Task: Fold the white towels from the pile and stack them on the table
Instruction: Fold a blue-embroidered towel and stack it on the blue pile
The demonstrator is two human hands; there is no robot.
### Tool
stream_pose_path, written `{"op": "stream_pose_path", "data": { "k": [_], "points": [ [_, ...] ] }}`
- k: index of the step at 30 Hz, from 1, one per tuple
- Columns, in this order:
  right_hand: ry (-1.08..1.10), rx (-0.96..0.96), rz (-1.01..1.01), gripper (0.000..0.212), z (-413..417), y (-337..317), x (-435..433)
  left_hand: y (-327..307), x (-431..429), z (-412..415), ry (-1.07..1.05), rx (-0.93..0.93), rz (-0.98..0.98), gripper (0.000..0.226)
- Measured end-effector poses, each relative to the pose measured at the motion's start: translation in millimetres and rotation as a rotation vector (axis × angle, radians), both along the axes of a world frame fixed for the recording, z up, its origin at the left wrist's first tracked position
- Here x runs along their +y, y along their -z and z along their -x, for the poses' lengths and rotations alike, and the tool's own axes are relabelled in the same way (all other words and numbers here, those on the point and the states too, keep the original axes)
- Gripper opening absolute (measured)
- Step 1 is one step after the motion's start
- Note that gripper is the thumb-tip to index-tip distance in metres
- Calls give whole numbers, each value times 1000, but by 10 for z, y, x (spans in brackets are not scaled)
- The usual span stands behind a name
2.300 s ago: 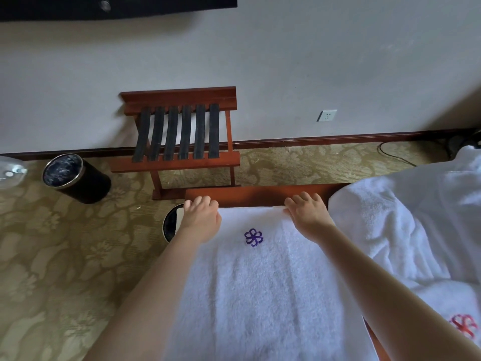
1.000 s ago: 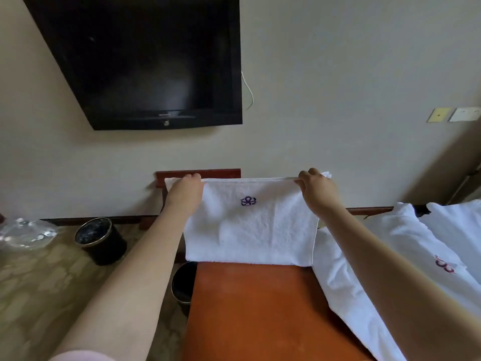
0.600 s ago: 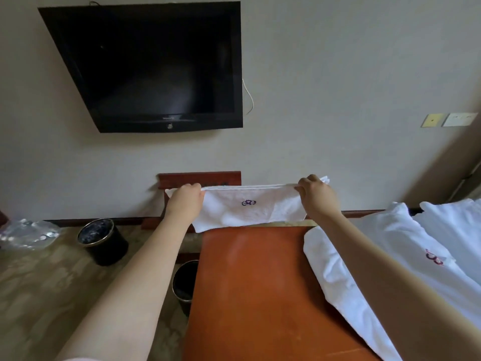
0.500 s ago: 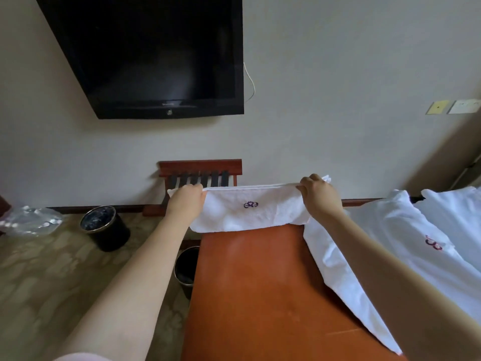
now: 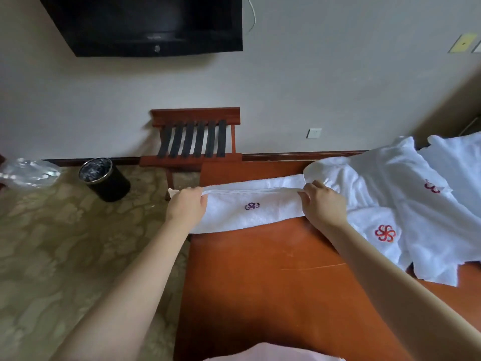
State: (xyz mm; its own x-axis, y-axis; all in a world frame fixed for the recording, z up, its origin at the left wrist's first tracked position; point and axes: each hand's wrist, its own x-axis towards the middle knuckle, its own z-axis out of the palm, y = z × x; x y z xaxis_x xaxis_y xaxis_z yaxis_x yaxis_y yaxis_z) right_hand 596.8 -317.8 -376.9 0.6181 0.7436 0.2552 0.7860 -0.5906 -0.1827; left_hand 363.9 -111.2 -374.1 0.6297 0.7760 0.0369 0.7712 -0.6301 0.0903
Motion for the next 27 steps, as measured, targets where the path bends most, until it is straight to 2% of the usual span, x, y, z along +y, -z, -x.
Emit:
{"op": "stream_pose_path", "data": {
  "k": [12, 18, 21, 27],
  "points": [
    [-31, 45, -23, 21, 489, 617, -798, 623, -855, 598, 40, -116, 55, 31],
    [-125, -29, -137, 31, 589, 627, -934, 665, -984, 718, 80, -271, -164, 38],
    [-136, -33, -177, 31, 575, 629, -886, 649, -941, 700, 58, -260, -214, 35],
    [-92, -121, -175, 31, 351, 628, -678, 590, -713, 532, 46, -182, -193, 29]
  ]
}}
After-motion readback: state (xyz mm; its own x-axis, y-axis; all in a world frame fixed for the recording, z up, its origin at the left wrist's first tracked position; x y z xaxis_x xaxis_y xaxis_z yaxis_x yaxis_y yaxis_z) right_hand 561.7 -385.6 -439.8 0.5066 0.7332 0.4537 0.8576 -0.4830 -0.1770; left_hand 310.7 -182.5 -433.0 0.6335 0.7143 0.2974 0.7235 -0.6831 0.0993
